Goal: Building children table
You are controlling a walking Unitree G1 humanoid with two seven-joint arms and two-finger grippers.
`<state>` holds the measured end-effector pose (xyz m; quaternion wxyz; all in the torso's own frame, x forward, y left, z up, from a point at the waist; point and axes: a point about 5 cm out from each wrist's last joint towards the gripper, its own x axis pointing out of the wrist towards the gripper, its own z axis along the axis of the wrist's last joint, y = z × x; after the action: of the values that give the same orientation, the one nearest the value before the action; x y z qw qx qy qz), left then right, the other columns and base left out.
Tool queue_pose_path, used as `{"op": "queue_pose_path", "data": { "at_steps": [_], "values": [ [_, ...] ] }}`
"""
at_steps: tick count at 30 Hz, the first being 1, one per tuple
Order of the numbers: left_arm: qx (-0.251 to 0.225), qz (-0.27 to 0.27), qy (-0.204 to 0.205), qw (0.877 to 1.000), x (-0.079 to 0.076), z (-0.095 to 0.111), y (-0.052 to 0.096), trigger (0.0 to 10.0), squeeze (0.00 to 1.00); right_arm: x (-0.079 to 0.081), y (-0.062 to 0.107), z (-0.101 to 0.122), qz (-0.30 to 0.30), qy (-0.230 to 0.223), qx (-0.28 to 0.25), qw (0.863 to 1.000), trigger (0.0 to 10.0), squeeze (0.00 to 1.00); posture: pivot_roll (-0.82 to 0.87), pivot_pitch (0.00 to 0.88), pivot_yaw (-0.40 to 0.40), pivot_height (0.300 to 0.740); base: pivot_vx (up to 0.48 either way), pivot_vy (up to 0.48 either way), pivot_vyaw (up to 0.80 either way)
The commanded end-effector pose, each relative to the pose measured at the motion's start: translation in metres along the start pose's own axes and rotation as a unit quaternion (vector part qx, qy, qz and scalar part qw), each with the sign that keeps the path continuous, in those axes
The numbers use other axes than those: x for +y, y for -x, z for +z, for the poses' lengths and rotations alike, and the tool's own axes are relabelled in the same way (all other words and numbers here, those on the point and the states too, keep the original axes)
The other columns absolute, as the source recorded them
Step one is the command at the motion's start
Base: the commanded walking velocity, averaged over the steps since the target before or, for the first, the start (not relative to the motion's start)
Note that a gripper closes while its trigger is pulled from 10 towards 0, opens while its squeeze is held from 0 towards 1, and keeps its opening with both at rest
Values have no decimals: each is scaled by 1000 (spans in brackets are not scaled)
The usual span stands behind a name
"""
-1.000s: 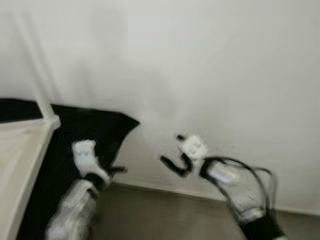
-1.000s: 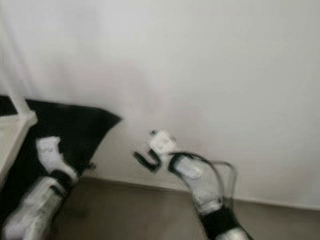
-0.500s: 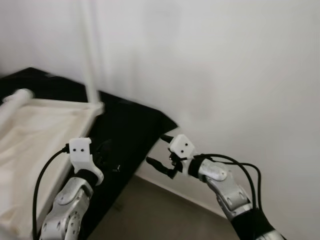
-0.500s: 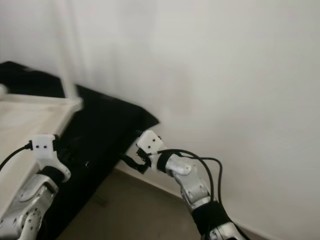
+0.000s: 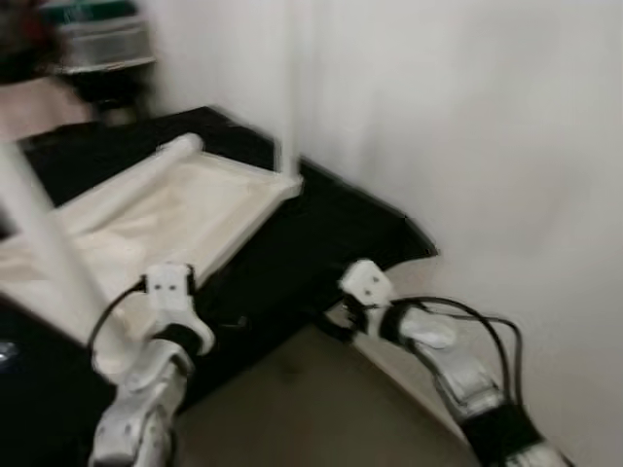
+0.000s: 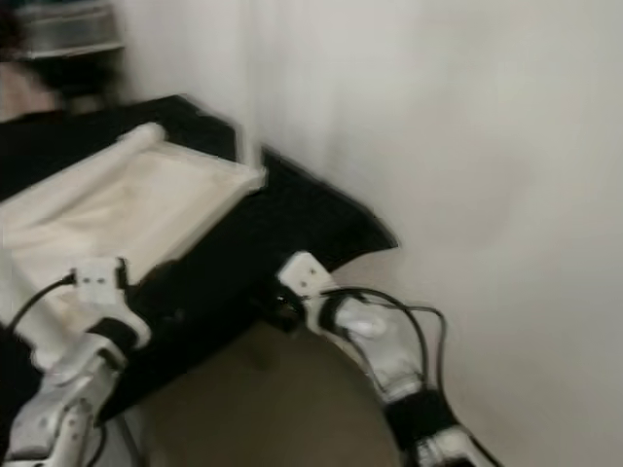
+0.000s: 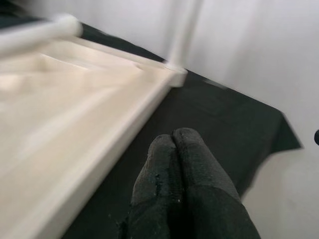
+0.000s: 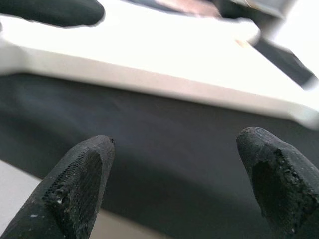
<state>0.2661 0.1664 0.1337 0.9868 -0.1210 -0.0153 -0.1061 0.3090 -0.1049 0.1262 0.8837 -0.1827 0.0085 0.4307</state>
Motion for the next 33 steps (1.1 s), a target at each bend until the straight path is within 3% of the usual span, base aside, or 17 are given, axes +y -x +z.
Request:
{"op": "queue_pose_path", "data": {
  "at_steps": [1,15,20,33],
  "values": [
    [0,-20,-10,1000,-6,1,-1,10000,0,-3,3,-1,1,-1,1,1000,10000,0,-19,0,-25,740,0,0,800],
    [17,-65,-56,996,-16,-1,-1,10000,0,-2,3,-2,14,3,2,1000,10000,0,-20,0,-24,740,0,0,800],
    [43,-143,-119,982,-34,-5,4,10000,0,0,2,-1,35,12,4,999,10000,0,-21,0,-25,740,0,0,800],
    [50,-152,-158,974,-39,-5,10,10000,0,0,-2,3,78,48,11,996,10000,0,-12,0,-21,740,0,0,800]
  ]
}}
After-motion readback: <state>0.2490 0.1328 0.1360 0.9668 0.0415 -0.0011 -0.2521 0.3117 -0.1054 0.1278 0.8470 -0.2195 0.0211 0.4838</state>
